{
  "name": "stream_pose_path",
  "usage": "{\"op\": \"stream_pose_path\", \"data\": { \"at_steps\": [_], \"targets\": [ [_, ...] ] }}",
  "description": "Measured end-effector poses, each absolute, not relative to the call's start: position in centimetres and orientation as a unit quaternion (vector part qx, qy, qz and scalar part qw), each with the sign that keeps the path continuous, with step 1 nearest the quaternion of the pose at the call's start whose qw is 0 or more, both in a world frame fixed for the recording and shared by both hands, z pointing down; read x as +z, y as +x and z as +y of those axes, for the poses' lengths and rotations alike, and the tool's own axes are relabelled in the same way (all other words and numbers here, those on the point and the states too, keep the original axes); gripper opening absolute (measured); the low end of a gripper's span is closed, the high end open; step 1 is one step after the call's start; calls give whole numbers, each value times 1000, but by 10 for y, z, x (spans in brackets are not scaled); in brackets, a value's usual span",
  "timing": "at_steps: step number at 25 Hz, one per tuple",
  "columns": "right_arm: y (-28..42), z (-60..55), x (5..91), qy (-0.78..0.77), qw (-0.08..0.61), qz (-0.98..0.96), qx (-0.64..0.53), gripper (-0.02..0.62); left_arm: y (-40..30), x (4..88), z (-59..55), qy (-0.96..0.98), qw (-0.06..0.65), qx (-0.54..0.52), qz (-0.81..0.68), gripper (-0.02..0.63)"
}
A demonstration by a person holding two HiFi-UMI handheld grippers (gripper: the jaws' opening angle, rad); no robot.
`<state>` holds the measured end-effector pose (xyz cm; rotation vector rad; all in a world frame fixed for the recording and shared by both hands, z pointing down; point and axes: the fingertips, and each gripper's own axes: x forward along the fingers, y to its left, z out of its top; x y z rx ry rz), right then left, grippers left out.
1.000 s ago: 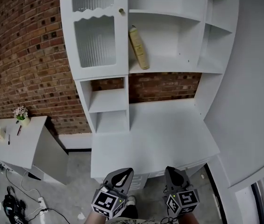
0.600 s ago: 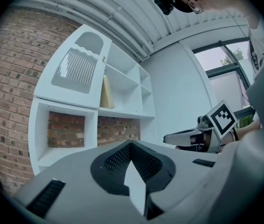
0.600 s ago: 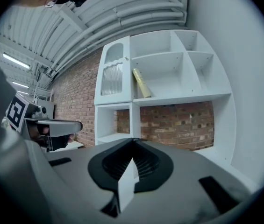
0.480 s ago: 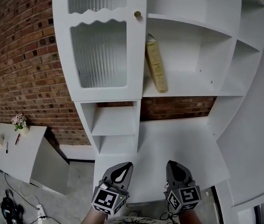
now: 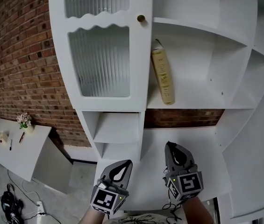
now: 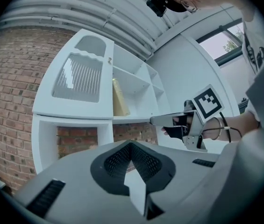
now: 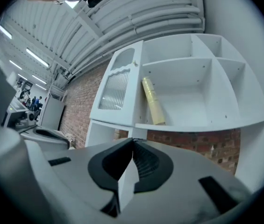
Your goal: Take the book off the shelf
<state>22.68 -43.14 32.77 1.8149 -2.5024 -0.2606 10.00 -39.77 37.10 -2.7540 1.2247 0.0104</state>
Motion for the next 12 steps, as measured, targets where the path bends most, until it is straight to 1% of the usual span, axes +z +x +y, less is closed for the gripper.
{"op": "stream_pose_path", "data": {
  "at_steps": [2, 3, 5, 7, 9, 12],
  "targets": [
    [232, -451, 304, 592, 18, -799, -107, 5, 98, 365, -407, -907, 68, 7, 416, 12],
    [233, -461, 294, 594, 19, -795, -117, 22, 97, 364, -412, -904, 69, 11, 422, 12],
    [235, -482, 273, 598, 24, -791, -129, 114, 97, 362, -421, -900, 70, 14, 430, 12],
    [238, -504, 252, 608, 20, -783, -132, 227, 99, 358, -428, -899, 78, 8, 431, 12],
    [238, -525, 232, 621, 15, -772, -134, 280, 101, 353, -432, -898, 87, 5, 431, 12],
    [236, -556, 214, 633, 30, -762, -136, 323, 103, 350, -436, -898, 92, 10, 430, 12]
  ]
}}
